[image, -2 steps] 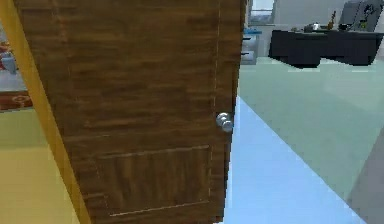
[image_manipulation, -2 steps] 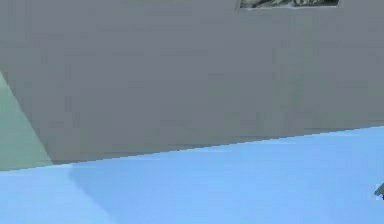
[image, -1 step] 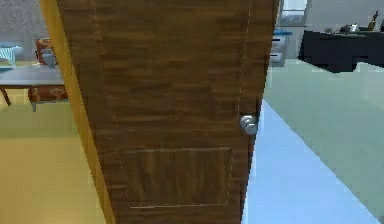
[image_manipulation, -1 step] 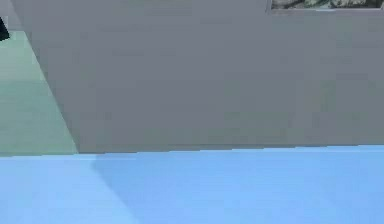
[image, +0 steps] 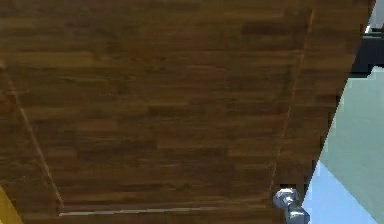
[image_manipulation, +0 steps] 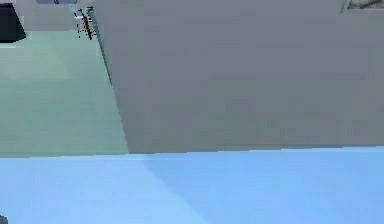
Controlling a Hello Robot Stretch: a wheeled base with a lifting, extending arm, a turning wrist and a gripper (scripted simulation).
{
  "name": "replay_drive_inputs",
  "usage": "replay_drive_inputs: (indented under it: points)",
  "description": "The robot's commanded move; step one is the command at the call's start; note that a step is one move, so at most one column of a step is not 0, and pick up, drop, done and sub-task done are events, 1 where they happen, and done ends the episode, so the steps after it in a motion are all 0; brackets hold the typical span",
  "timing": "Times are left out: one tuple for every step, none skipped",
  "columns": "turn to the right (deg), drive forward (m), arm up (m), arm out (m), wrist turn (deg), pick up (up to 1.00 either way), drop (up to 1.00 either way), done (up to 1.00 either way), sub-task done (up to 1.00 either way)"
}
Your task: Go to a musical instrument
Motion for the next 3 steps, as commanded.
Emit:
replay_drive_inputs:
  points:
    - [-45.0, 0.00, 0.00, 0.00, 0.0, 0.00, 0.00, 0.00, 0.00]
    - [-42.0, 0.00, 0.00, 0.00, 0.0, 0.00, 0.00, 0.00, 0.00]
    - [0.0, 0.60, 0.00, 0.00, 0.0, 0.00, 0.00, 0.00, 0.00]
